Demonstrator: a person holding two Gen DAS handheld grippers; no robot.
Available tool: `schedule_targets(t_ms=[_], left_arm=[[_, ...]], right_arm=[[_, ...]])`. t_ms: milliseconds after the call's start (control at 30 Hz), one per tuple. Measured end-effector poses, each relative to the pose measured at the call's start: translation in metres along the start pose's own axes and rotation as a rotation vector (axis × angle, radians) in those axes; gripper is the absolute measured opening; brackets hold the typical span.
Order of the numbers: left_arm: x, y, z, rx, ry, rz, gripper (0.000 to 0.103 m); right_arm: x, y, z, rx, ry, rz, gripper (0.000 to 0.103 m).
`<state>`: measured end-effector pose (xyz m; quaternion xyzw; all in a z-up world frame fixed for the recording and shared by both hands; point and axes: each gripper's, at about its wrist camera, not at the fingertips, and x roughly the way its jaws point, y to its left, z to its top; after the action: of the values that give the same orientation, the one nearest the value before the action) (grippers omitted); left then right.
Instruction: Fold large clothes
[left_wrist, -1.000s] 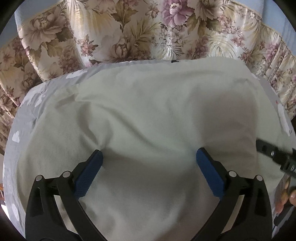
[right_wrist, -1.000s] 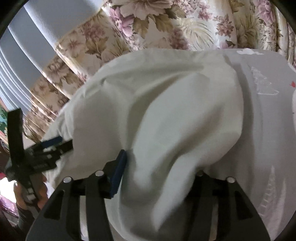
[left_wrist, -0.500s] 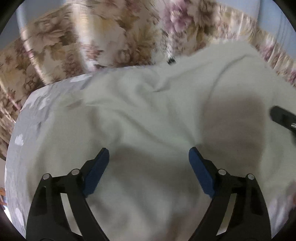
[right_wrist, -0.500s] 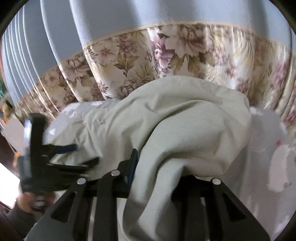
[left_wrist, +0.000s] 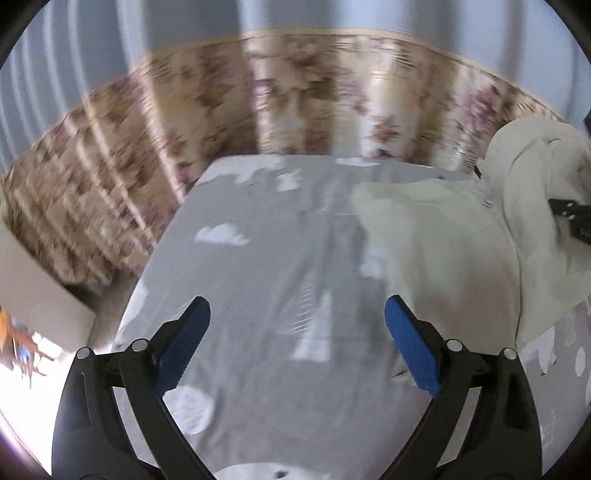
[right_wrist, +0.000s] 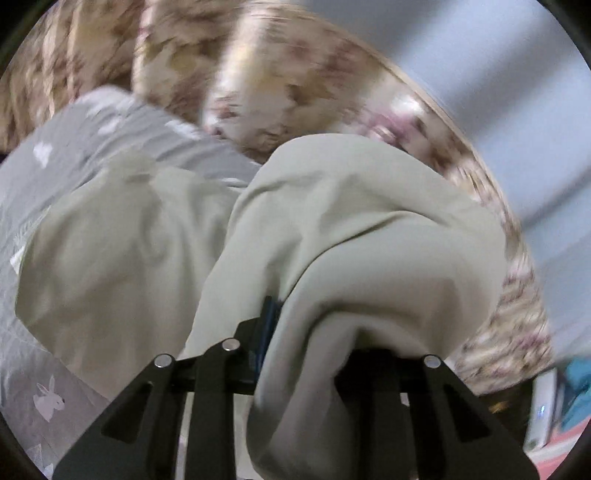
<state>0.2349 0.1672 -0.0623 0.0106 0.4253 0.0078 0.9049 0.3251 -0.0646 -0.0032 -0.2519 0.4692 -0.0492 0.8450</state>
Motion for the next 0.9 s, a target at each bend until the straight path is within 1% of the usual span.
schedule_targets(t_ms=[33,100,167,200,233,300,333,367,433,467,500,533,567,633,667,733,800,833,900], left_arm=[[0.000,0.007,-0.002,-0.013,0.002,0.004,0.095],[0.000,0.023,-0.007,-0.042,0.007,0.017,0.095],[-0.003,0.033,-0.015,-0.059,0.012,0.022,0.095],[-0.003,0.036,-0.019,-0.062,0.015,0.027,0.095],[-0.004,0.039,-0.021,-0.064,0.019,0.032,0.095],[-0.004,0.044,-0.027,-0.062,0.029,0.048,0.095],[-0.004,0.047,-0.029,-0.060,0.034,0.057,0.095],[-0.005,0.048,-0.030,-0.058,0.038,0.062,0.095],[-0.006,0.049,-0.029,-0.063,0.039,0.070,0.095],[-0.008,0.049,-0.027,-0.069,0.035,0.067,0.095],[-0.009,0.047,-0.025,-0.070,0.032,0.059,0.095],[-0.010,0.045,-0.023,-0.070,0.029,0.046,0.095],[-0.012,0.040,-0.021,-0.066,0.025,0.034,0.096],[-0.017,0.029,-0.017,-0.043,0.015,0.032,0.097],[-0.019,0.023,-0.016,-0.025,0.008,0.032,0.098],[-0.021,0.013,-0.013,-0.003,0.001,0.030,0.099],[-0.023,0.001,-0.010,0.021,-0.004,0.025,0.099],[-0.023,-0.004,-0.008,0.028,-0.006,0.023,0.099],[-0.024,-0.013,-0.005,0.037,-0.009,0.012,0.099]], right_arm=[[0.001,0.011,0.006,-0.018,0.004,0.008,0.026],[0.006,0.042,0.019,-0.053,0.012,0.076,0.026],[0.018,0.072,0.025,-0.068,0.037,0.173,0.027],[0.030,0.086,0.025,-0.068,0.057,0.234,0.030],[0.043,0.100,0.021,-0.077,0.071,0.274,0.030],[0.051,0.115,0.016,-0.105,0.052,0.264,0.032],[0.049,0.115,0.016,-0.106,0.043,0.260,0.032],[0.045,0.110,0.016,-0.097,0.041,0.274,0.034],[0.034,0.093,0.014,-0.062,0.027,0.345,0.046],[0.029,0.087,0.013,-0.045,0.024,0.376,0.064],[0.020,0.079,0.010,-0.021,0.015,0.436,0.076],[0.010,0.073,0.007,-0.006,0.001,0.479,0.077],[-0.006,0.068,0.003,-0.002,-0.023,0.503,0.077],[-0.028,0.058,-0.004,-0.009,-0.058,0.548,0.077],[-0.044,0.049,-0.008,-0.002,-0.085,0.586,0.078],[-0.066,0.030,-0.017,0.021,-0.134,0.621,0.081],[-0.087,0.002,-0.031,0.059,-0.204,0.626,0.083],[-0.091,-0.005,-0.032,0.074,-0.218,0.619,0.084],[-0.086,-0.037,-0.043,0.126,-0.240,0.568,0.084]])
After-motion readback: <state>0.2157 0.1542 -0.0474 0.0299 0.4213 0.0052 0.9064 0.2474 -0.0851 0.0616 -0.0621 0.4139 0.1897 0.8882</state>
